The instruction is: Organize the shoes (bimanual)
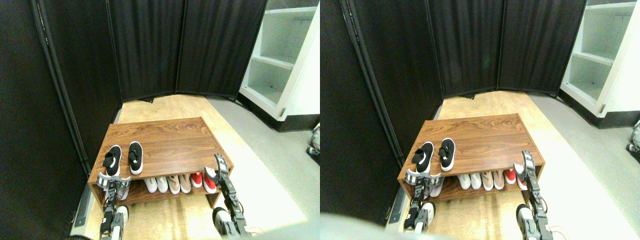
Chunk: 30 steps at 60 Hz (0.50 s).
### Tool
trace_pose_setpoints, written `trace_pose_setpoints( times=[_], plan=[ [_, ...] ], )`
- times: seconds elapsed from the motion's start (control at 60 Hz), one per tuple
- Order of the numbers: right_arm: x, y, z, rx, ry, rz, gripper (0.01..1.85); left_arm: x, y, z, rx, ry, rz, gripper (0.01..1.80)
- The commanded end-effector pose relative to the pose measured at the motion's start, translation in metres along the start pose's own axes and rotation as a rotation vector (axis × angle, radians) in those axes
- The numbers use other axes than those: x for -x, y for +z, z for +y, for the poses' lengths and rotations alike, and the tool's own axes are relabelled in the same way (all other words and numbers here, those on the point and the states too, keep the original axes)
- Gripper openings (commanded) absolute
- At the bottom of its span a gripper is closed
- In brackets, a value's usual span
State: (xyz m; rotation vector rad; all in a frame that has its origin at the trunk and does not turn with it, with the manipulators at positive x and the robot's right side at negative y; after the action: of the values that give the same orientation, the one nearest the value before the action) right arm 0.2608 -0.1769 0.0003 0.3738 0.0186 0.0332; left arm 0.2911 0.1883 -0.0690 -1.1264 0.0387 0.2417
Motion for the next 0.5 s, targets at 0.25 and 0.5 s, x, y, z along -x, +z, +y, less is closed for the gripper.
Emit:
trace_pose_setpoints(
  times=[0.25,0.5],
  plan=[
    [0.004,0.008,-0.003,0.002,0.012,-0.037,0.47,0.023,0.015,-0.012,-0.005,-0.042,0.014,1.5],
    [0.0,0.004,-0.006,-0.023,0.005,-0.048,0.46,0.061,0.041,-0.023,-0.008,-0.109,-0.138,0.95]
  ],
)
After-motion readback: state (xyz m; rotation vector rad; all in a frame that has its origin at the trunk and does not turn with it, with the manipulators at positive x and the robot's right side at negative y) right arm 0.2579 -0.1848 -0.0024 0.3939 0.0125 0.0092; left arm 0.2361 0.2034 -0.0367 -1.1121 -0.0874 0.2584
